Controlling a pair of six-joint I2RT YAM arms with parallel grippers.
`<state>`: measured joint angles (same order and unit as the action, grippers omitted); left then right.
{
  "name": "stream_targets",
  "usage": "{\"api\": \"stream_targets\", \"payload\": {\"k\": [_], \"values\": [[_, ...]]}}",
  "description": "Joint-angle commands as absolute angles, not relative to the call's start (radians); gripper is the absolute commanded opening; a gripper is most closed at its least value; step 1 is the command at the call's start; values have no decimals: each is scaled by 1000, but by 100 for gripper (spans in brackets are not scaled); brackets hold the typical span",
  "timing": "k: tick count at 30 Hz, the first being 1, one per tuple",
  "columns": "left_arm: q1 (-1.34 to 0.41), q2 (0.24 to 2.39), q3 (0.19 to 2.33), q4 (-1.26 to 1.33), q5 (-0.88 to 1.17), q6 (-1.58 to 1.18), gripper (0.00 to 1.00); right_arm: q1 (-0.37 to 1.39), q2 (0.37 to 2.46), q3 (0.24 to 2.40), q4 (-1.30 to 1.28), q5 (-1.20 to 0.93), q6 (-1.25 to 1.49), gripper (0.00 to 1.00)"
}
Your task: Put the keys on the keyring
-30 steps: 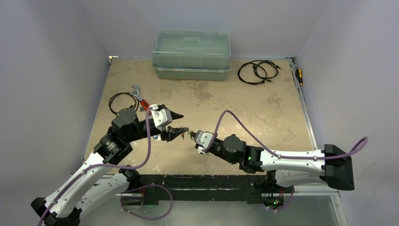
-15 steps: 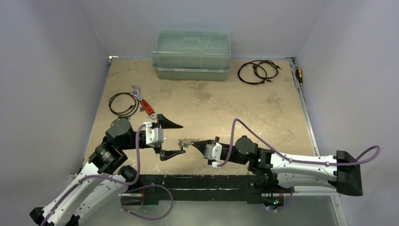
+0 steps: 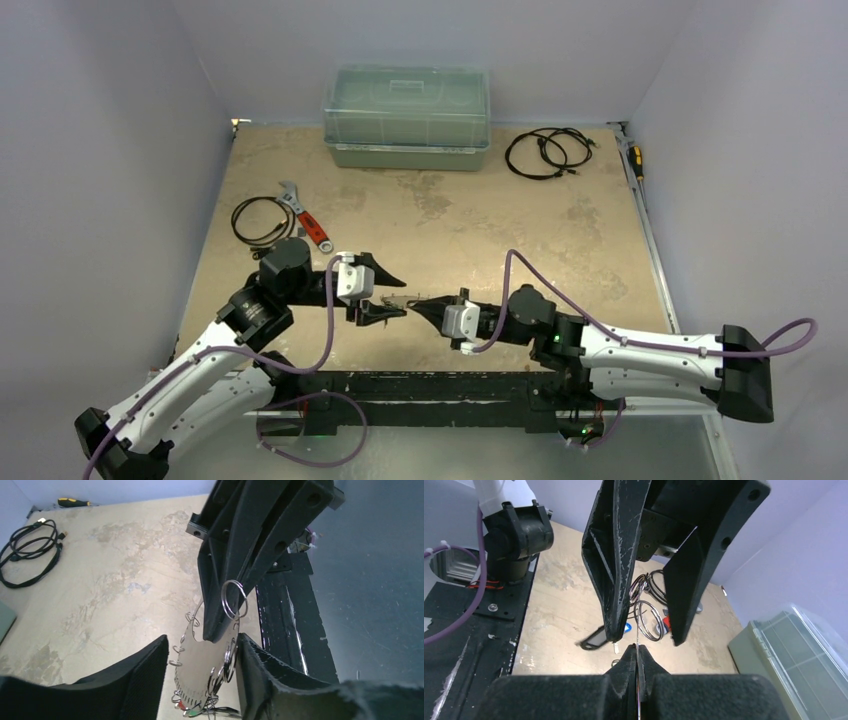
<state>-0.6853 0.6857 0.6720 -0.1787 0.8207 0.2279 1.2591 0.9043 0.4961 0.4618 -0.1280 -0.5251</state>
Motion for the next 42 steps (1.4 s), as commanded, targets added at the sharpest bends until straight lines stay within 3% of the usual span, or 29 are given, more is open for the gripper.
{"api": "stream_targets", "payload": {"k": [1, 5, 6, 8, 13, 16, 18, 23, 26, 29, 32, 36, 42], "values": [[-689, 699, 670, -123, 855, 257, 45, 1254, 880, 507, 536, -175, -511, 0], [-692, 710, 652, -97, 867, 247, 33, 1247, 891, 506, 570, -190, -498, 0], [-694, 716, 650, -94, 868, 247, 25, 1246, 897, 509, 571, -196, -496, 0], [-696, 722, 652, -92, 860, 253, 0, 1246, 903, 514, 573, -204, -491, 0], [-696, 690, 645, -80, 786, 264, 0, 1244, 904, 510, 595, -172, -456, 0], [-695, 650, 636, -73, 705, 279, 0, 1244, 901, 515, 578, -91, -408, 40], [-694, 631, 634, -71, 647, 290, 0, 1244, 891, 519, 556, -58, -379, 55], [-694, 586, 625, -74, 478, 315, 0, 1244, 803, 514, 534, 15, -261, 75], [-695, 557, 612, -75, 358, 328, 0, 1235, 750, 534, 531, 199, -62, 83], [-694, 538, 606, -75, 298, 333, 0, 1187, 782, 678, 380, 299, 150, 76], [-695, 534, 603, -81, 264, 334, 0, 1089, 905, 943, 70, 313, 385, 71], [-694, 517, 599, -86, 255, 332, 0, 918, 1130, 1296, -307, 121, 560, 65], [-695, 502, 590, -87, 245, 333, 0, 876, 1342, 1518, -467, -115, 638, 47]]}}
